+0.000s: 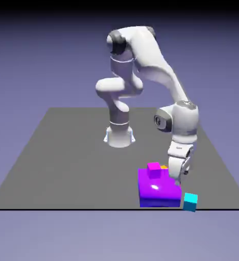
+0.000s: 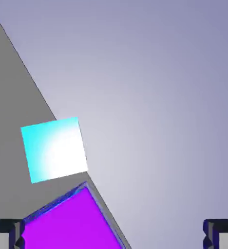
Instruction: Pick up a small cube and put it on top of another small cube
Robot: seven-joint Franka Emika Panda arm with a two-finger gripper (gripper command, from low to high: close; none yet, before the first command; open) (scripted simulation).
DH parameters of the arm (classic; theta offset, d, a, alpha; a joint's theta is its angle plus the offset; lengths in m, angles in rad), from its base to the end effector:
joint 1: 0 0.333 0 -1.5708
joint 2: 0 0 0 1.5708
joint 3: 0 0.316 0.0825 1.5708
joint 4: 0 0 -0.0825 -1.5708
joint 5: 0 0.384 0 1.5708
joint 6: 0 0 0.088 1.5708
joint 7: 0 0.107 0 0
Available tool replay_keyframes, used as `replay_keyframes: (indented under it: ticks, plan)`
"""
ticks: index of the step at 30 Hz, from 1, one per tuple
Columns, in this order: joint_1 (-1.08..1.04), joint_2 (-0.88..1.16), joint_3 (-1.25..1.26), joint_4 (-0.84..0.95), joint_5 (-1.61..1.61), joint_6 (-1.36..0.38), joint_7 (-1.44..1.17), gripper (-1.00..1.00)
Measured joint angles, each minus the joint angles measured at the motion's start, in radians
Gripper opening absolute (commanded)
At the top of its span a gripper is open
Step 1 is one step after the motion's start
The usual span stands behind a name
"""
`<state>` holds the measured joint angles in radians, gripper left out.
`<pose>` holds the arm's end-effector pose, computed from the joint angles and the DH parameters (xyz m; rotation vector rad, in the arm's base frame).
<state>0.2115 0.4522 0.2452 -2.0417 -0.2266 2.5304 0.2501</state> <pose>0.5414 0.2651 0.2288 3.0812 0.5644 0.1000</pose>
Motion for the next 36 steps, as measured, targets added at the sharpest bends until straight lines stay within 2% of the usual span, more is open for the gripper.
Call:
replay_keyframes:
  ticks: [4, 8, 9, 11, 15, 17, 36]
  plan:
    - [0.021, 0.107, 0.026, 0.080, -0.024, -0.053, -0.051, 0.00]
    - [0.057, 0.251, -0.023, 0.116, -0.069, 0.056, -0.022, 0.00]
    - [0.057, 0.255, -0.024, 0.117, -0.070, 0.058, -0.021, -1.00]
    - [0.057, 0.255, -0.024, 0.117, -0.070, 0.058, -0.021, -1.00]
    - [0.022, 0.110, 0.025, 0.081, -0.023, -0.051, -0.052, -1.00]
    - [0.059, 0.044, -0.037, 0.072, 0.016, -0.072, -0.041, -1.00]
    - [0.526, -0.551, -0.487, -0.616, 0.235, 0.063, 0.548, -1.00]
